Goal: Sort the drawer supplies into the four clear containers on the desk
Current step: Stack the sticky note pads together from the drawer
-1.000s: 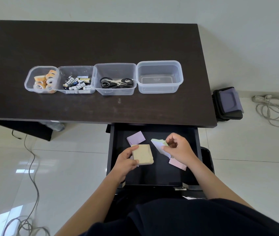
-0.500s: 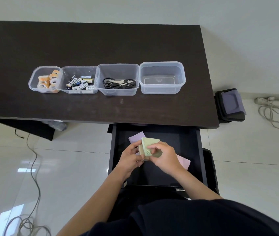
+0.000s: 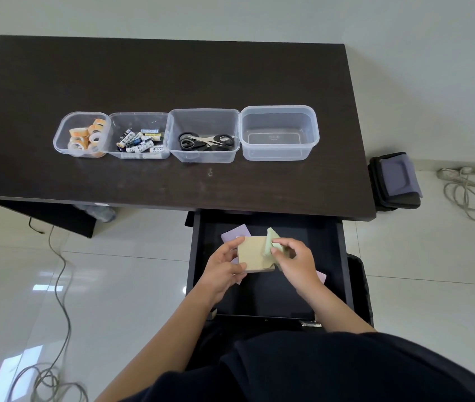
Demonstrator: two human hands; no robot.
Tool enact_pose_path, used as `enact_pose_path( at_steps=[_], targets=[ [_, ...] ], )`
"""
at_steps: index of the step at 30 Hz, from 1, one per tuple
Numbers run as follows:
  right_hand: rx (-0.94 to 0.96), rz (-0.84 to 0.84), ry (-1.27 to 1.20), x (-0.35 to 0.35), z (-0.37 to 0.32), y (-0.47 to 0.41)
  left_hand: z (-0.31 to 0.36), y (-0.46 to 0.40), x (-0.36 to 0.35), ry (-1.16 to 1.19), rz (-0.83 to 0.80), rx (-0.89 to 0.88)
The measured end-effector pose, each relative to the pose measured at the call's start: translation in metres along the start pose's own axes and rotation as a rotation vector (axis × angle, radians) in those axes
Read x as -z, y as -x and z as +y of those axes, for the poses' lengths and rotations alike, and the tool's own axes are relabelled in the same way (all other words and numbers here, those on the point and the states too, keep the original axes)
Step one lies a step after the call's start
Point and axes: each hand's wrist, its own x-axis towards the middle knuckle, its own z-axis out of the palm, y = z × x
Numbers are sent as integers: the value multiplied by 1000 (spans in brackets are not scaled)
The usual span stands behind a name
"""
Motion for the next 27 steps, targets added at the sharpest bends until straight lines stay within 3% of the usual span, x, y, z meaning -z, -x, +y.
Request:
enact_pose_path(
  at_steps=[4, 10, 13, 19, 22, 27],
  targets=[
    [64, -50, 10, 1, 0, 2, 1, 1, 1, -24, 12, -3],
    [275, -158, 244, -13, -4, 9, 3, 1, -2, -19, 7, 3],
    [303, -114, 208, -18, -5, 14, 1, 1, -1, 13, 12, 11],
    [-120, 126, -76, -20, -12, 3, 0, 5, -3, 16, -1, 26],
    [-387, 155, -371, -16, -19, -4, 1, 6, -4, -5, -16, 26],
    [-553, 69, -270, -3, -16, -13, -3, 7, -2, -6, -15, 47]
  ],
)
